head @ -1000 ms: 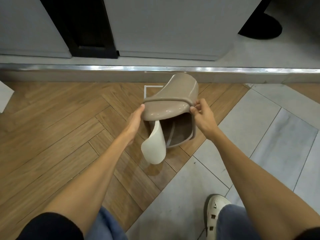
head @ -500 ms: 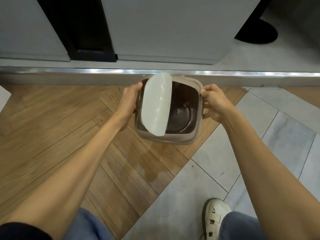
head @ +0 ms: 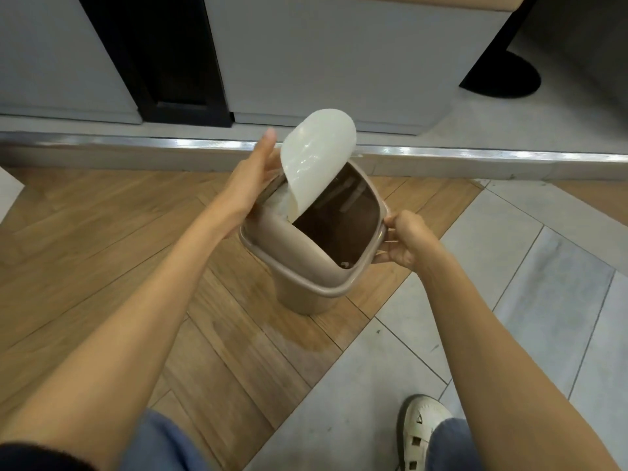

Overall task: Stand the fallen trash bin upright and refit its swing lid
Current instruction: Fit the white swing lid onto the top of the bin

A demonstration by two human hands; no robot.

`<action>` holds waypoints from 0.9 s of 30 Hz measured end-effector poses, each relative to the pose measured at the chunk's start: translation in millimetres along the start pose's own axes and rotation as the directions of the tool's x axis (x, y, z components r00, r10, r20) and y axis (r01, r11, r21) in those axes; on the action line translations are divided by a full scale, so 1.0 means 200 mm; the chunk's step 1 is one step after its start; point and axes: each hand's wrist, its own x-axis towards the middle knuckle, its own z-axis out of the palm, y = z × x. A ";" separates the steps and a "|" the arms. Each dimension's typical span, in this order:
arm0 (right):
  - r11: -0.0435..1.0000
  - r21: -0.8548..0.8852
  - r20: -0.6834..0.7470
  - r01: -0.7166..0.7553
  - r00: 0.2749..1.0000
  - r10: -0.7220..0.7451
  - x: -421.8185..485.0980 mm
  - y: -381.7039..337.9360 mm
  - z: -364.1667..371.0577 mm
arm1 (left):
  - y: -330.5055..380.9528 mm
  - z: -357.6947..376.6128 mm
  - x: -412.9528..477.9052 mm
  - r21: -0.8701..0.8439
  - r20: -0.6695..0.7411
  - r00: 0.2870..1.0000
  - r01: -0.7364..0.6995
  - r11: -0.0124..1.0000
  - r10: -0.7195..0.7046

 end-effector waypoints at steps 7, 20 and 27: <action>0.880 -0.449 -0.071 0.151 0.976 -0.204 -0.01 -0.05 0.03 | 0.02 0.04 -0.19 0.166 -0.024 0.962 -0.265 0.950 0.272; 0.562 -0.588 0.201 0.582 0.778 -0.595 0.05 -0.01 0.17 | -0.13 -0.01 -0.09 0.320 -0.386 0.898 -0.083 0.944 0.210; 0.704 -0.503 0.231 0.501 0.863 -0.449 0.00 0.03 0.05 | -0.20 0.03 -0.01 0.181 -0.349 0.933 -0.027 0.983 0.090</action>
